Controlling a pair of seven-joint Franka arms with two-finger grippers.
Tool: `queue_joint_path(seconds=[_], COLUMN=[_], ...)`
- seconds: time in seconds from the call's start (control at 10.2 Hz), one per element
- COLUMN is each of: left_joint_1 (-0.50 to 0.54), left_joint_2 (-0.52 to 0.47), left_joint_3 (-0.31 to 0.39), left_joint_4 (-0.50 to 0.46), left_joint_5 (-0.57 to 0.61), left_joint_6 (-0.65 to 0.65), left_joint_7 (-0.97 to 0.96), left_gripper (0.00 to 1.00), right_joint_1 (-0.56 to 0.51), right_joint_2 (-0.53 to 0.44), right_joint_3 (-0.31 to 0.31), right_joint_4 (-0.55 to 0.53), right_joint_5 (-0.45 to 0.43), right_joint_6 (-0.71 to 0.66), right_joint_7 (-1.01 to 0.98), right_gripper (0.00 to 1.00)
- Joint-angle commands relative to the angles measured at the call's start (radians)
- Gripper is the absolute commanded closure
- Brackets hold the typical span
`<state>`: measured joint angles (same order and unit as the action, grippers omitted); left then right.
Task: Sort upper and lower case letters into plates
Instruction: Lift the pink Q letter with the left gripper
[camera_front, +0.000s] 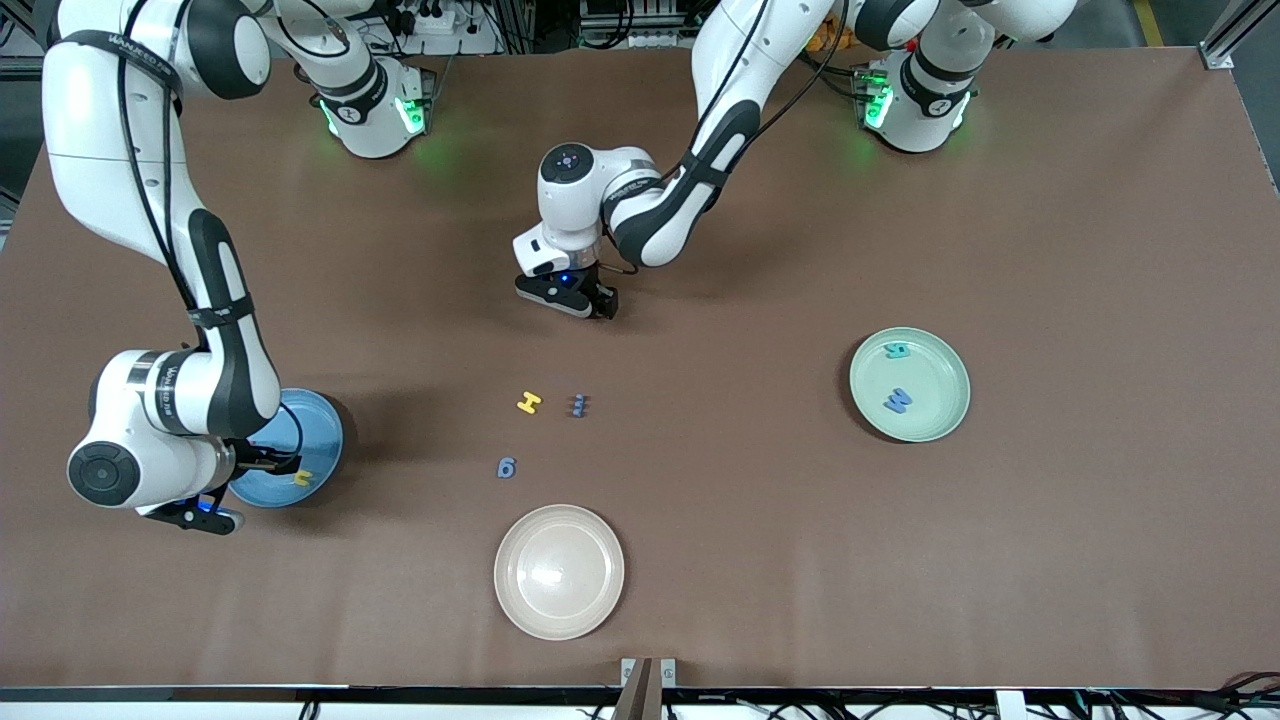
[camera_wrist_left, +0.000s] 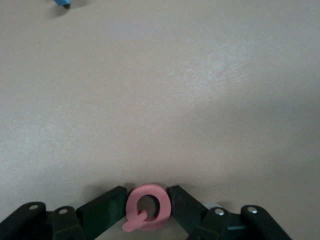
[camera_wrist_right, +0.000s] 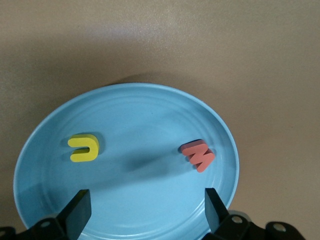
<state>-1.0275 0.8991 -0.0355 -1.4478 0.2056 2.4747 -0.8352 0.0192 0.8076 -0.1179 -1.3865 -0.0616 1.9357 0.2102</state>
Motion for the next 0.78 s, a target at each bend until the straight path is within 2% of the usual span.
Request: queue_joint_path(seconds=[0.0, 0.69], left_joint_1=[0.007, 0.026], left_joint_2=[-0.012, -0.031], left_joint_3=[-0.003, -0.007], left_joint_4=[0.007, 0.006], left_joint_5=[-0.020, -0.022], left_joint_6=[-0.045, -0.054], left_joint_7=[-0.005, -0.004], left_gripper=[0.62, 0.62], right_joint_1=[-0.010, -0.008], right_joint_2=[-0.027, -0.031], right_joint_3=[0.014, 0.014], right_joint_4=[-0.023, -0.022], right_joint_5=[-0.017, -0.017], right_joint_6=[0.003, 0.003], right_joint_7=[-0.006, -0.006], right_gripper=[0.00, 0.00])
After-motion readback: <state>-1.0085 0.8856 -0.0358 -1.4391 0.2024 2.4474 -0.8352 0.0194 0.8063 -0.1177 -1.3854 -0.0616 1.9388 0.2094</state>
